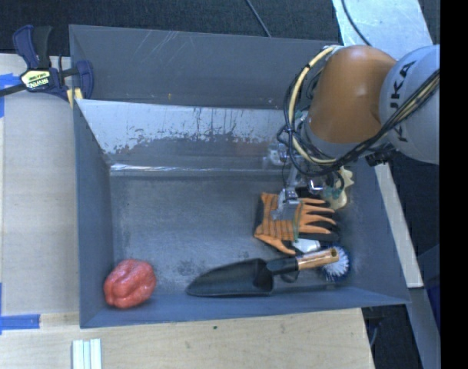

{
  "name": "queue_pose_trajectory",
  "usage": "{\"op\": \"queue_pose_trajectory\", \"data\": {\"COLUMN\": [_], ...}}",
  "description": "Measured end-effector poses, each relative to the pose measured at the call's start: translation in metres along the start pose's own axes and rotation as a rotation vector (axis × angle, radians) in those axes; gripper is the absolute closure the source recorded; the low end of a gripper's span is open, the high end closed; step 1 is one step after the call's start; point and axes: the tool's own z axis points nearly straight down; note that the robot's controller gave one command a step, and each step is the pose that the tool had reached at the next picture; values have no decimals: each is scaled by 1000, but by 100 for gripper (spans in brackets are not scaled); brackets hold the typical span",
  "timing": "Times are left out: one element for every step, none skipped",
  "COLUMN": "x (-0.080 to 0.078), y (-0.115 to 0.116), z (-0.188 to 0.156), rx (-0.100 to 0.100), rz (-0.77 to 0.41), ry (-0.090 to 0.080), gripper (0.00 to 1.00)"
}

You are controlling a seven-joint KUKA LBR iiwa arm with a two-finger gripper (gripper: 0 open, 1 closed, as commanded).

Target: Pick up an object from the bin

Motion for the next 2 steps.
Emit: {"op": "queue_pose_trajectory", "data": {"x": [-1,5], "y": [0,-38], "z": [-5,82], "rx": [0,-1], "rz": [-1,76], "ry": [-8,-7], "gripper": [0,0]}}
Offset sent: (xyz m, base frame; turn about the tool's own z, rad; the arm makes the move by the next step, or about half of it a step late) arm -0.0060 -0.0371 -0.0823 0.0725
